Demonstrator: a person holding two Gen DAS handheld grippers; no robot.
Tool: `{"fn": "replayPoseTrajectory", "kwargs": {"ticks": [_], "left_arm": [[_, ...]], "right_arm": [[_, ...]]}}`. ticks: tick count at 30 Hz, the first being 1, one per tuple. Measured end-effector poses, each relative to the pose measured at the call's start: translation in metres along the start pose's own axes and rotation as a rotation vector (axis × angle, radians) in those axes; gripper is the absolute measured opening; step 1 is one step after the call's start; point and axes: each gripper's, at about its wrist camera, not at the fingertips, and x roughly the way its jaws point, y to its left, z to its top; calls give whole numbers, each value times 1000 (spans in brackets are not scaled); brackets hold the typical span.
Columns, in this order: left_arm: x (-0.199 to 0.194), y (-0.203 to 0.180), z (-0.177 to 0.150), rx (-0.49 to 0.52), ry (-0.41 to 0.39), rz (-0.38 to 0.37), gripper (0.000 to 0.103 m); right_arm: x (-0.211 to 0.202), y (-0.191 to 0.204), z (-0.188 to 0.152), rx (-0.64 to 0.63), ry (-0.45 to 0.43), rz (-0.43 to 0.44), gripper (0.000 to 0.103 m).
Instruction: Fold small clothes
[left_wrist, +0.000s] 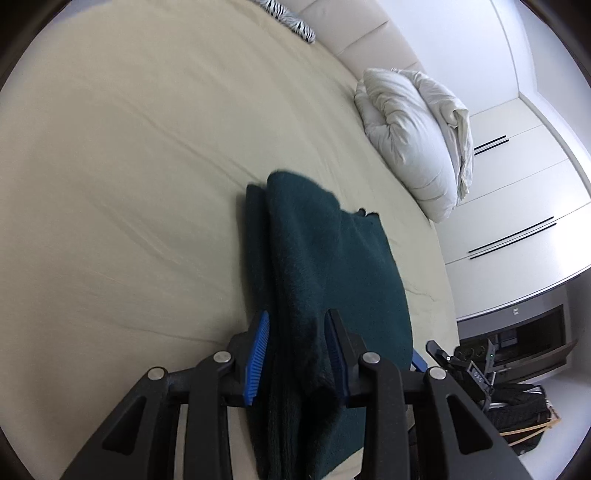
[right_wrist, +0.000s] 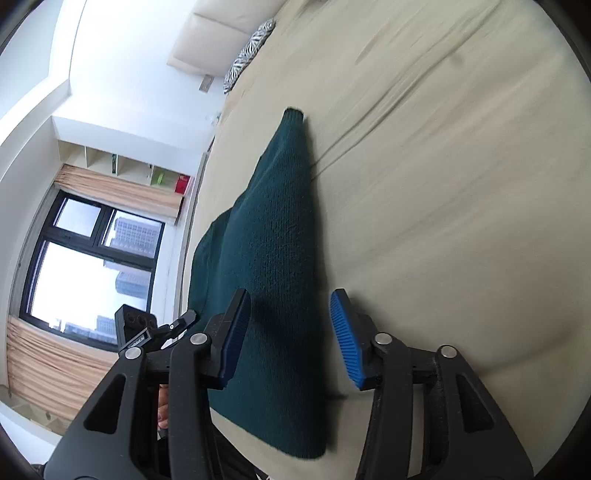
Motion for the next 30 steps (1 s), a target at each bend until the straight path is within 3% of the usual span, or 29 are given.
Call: {"fn": "replayPoseTrajectory", "kwargs": {"ticks": [7, 12, 14, 17, 19, 20, 21, 23, 28, 30], "left_arm": [[-26, -36, -7, 112, -84, 34, 33], [-21, -62, -29, 212, -97, 64, 35], [-25, -76, -43, 285, -145, 126, 42], [-35, -104, -65, 441, -273, 280, 65], [-46, -121, -77, 510, -380, 351, 93], [-54, -126, -81, 528, -435, 366, 99], [-62, -132, -85, 544, -493, 371, 103], [-76, -142, -91, 576, -582, 374, 103], [-102, -159, -89, 579, -734, 462, 103], [-114, -162, -87, 559, -787, 481, 103]], "right_arm": [[-15, 58, 7, -93, -62, 0, 45], [-8, 93, -5, -223, -71, -107, 45], [-8, 111, -11, -302, -106, -185, 45], [-14, 135, -21, -422, -175, -294, 45], [-19, 155, -30, -511, -253, -397, 47], [-20, 164, -33, -541, -283, -439, 48], [-22, 170, -35, -566, -309, -466, 51], [-29, 183, -38, -601, -370, -507, 76], [-52, 213, -60, -719, -518, -587, 94], [-61, 225, -69, -752, -567, -618, 95]]}}
